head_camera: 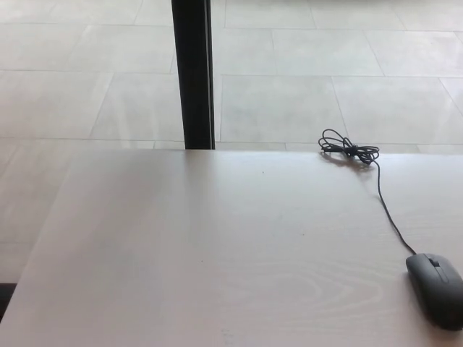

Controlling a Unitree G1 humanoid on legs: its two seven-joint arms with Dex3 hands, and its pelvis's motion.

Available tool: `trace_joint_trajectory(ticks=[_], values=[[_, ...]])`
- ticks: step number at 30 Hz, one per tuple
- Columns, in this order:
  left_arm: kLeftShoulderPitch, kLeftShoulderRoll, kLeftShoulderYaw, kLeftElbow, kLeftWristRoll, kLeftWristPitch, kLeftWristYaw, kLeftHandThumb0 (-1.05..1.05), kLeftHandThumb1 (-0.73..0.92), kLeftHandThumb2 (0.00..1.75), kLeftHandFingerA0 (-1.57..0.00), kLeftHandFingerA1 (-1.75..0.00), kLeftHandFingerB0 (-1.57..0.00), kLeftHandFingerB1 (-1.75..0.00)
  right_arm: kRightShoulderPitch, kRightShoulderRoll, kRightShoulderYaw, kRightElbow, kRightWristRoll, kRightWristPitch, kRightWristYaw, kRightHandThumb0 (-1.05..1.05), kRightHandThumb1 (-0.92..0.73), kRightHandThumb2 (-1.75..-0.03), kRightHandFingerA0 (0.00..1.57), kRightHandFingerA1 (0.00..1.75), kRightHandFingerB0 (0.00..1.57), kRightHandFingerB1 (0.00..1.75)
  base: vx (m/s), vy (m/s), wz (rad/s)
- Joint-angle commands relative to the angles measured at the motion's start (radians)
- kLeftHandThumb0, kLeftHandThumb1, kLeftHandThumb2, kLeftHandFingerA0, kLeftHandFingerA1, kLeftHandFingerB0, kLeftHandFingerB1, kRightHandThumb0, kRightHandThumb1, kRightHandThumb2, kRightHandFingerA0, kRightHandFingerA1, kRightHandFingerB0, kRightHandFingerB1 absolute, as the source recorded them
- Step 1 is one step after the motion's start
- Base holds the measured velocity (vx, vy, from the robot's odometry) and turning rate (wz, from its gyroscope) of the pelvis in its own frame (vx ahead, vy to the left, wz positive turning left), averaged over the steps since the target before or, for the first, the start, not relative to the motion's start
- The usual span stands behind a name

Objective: The robot uses its right fingers to click on the left button of the black mouse placed on the table.

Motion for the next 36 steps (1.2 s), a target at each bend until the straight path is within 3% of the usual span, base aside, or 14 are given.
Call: trace_joint_trajectory(ticks=[1,6,11,12,13,14,17,18,23,27,33,34,35,36], values=[[-0.02,0.036,0.09,0.051,-0.101,-0.074,0.04,-0.43,0.47,0.54,-0.91,-1.02,-0.83,-0.56,-0.051,-0.057,-0.153,0.032,0.143,-0.115,-0.077,-0.26,-0.53,-0.56,0.87,0.75,0.55,0.4,0.0,0.0,0.0],[-0.027,0.03,0.105,0.062,-0.104,-0.08,0.042,-0.44,0.46,0.54,-0.96,-1.22,-0.86,-0.59,-0.107,-0.107,-0.206,0.042,0.145,-0.096,-0.104,-0.3,-0.54,-0.56,0.84,0.77,0.53,0.39,0.0,0.0,0.0],[-0.033,0.034,0.088,0.073,-0.098,-0.088,0.042,-0.45,0.47,0.54,-0.91,-1.05,-0.83,-0.55,-0.198,-0.198,-0.258,-0.032,0.178,-0.032,-0.119,-0.43,-0.45,-0.79,0.65,0.7,0.47,0.52,0.0,0.0,0.0],[-0.032,0.033,0.086,0.073,-0.098,-0.091,0.044,-0.45,0.47,0.54,-0.9,-1.04,-0.84,-0.56,-0.215,-0.207,-0.272,-0.046,0.2,-0.014,-0.107,-0.35,-0.55,-0.56,0.76,0.72,0.53,0.38,0.0,0.0,0.0],[-0.031,0.033,0.087,0.071,-0.102,-0.09,0.041,-0.44,0.46,0.55,-0.95,-1.34,-0.8,-0.57,-0.239,-0.225,-0.28,-0.059,0.212,-0.006,-0.099,-0.36,-0.57,-0.57,0.89,0.71,0.5,0.38,0.0,0.0,0.0],[-0.03,0.033,0.09,0.069,-0.108,-0.088,0.039,-0.45,0.48,0.54,-0.88,-1.07,-0.8,-0.55,-0.287,-0.262,-0.279,-0.071,0.209,0.003,-0.106,-0.44,-0.47,-0.79,0.74,0.68,0.45,0.51,0.0,0.0,0.0],[-0.033,0.034,0.091,0.075,-0.116,-0.089,0.042,-0.43,0.46,0.54,-0.92,-1.03,-0.8,-0.56,-0.346,-0.298,-0.27,-0.096,0.201,0.011,-0.116,-0.34,-0.6,-0.58,0.7,0.57,0.51,0.38,0.0,0.0,0.0],[-0.037,0.036,0.091,0.077,-0.121,-0.078,0.04,-0.43,0.46,0.55,-0.93,-1.39,-0.8,-0.58,-0.389,-0.295,-0.284,-0.19,0.25,0.035,-0.091,-0.29,-0.62,-0.59,0.82,0.6,0.48,0.39,0.0,0.0,0.0],[-0.035,0.038,0.084,0.077,-0.123,-0.087,0.038,-0.43,0.46,0.54,-0.99,-1.24,-0.84,-0.57,-0.428,-0.318,-0.249,-0.295,0.222,0.061,-0.086,-0.37,-0.59,-0.57,0.64,0.48,0.47,0.37,0.0,0.0,0.0],[-0.04,0.044,0.081,0.08,-0.128,-0.075,0.05,-0.44,0.47,0.54,-0.89,-1.2,-0.79,-0.56,-0.475,-0.355,-0.168,-0.436,0.156,0.038,-0.077,-0.67,-0.6,-0.6,0.88,0.7,0.55,0.44,0.0,0.0,0.0],[-0.038,0.047,0.071,0.078,-0.125,-0.086,0.045,-0.44,0.47,0.55,-0.95,-1.24,-0.8,-0.57,-0.424,-0.386,0.002,-0.726,0.04,0.098,-0.006,-0.6,-0.64,-0.6,0.47,0.49,0.45,0.34,0.0,0.0,0.0],[-0.041,0.049,0.072,0.077,-0.127,-0.078,0.048,-0.45,0.48,0.55,-0.97,-1.0,-0.8,-0.54,-0.401,-0.403,0.067,-0.776,-0.046,0.067,0.006,-0.64,-0.7,-0.61,0.6,0.6,0.42,0.33,0.0,0.0,0.0],[-0.042,0.049,0.066,0.076,-0.122,-0.077,0.055,-0.46,0.47,0.55,-0.92,-0.95,-0.79,-0.54,-0.392,-0.415,0.112,-0.798,-0.112,0.05,-0.003,-0.62,-0.57,-0.94,0.58,0.65,0.35,0.5,0.0,0.0,0.0],[-0.042,0.048,0.064,0.075,-0.119,-0.082,0.058,-0.45,0.47,0.54,-0.95,-0.99,-0.83,-0.55,-0.384,-0.417,0.141,-0.836,-0.12,0.094,0.013,-0.64,-0.59,-0.94,0.46,0.58,0.33,0.49,0.0,0.0,0.0]])
